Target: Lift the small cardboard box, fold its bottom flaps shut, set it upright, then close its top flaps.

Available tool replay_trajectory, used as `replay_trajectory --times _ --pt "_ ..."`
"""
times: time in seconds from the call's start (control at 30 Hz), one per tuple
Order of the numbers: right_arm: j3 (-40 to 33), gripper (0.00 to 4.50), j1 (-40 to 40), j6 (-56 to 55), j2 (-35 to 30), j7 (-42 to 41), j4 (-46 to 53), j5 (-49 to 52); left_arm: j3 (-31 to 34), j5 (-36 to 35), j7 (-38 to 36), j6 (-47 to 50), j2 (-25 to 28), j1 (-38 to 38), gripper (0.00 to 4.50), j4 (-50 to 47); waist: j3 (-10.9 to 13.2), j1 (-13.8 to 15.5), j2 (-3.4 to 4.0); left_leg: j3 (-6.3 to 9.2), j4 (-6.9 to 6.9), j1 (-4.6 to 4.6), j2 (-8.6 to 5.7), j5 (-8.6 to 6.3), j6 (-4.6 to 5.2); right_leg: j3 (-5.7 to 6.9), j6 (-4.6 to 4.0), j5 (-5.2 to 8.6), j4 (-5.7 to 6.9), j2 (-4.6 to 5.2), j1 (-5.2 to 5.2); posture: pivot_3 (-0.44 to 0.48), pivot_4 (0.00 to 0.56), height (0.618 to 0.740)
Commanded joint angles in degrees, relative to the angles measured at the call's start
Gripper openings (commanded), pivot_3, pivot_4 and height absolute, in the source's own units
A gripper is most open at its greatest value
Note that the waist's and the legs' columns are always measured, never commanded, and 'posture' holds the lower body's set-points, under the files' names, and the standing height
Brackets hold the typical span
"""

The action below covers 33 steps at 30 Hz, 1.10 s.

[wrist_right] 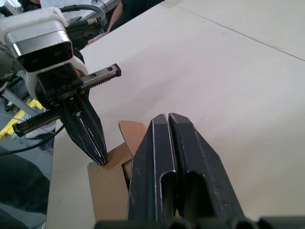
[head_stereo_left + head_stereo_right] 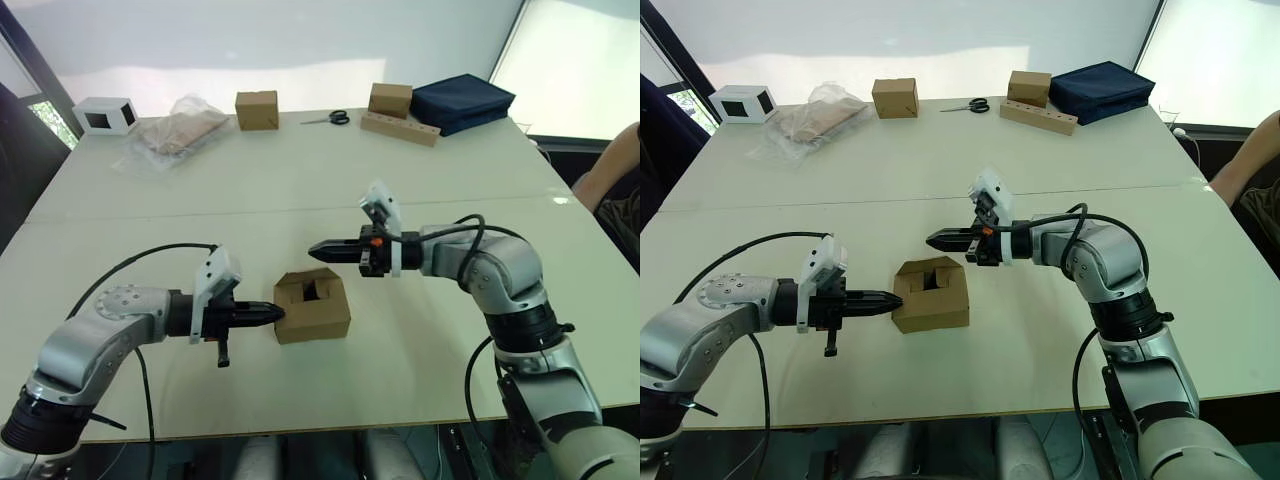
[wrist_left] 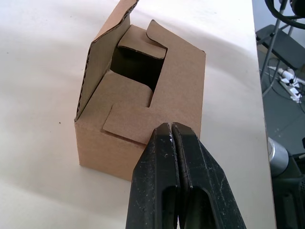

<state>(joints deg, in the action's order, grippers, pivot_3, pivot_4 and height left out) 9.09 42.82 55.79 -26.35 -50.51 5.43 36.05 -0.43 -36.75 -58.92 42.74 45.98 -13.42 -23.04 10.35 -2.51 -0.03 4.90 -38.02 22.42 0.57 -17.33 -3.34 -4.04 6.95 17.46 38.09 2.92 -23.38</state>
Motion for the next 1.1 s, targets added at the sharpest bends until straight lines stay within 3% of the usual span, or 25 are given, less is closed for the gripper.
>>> replay_trajectory --times 0.03,1.1 --pt "2.71 0.04 -0.63 -1.23 -1.74 -1.01 2.71 -2.17 0.05 0.06 0.18 -0.59 -0.11 -0.32 0.0 -0.37 0.0 0.02 0.0 0.0 0.0 0.0 0.0 0.0 0.0 0.0 0.0 0.0 0.0 0.0 0.0 0.0 0.15 0.74" --pt "5.36 0.04 -6.65 -1.88 -3.53 -0.37 15.45 -2.99 -1.33 0.4 0.99 -0.34 -0.75 -0.12 0.0 -0.05 0.0 0.03 0.0 0.0 0.0 0.0 0.0 0.0 0.0 0.0 0.0 0.0 -0.01 0.0 0.0 0.0 0.15 0.74"
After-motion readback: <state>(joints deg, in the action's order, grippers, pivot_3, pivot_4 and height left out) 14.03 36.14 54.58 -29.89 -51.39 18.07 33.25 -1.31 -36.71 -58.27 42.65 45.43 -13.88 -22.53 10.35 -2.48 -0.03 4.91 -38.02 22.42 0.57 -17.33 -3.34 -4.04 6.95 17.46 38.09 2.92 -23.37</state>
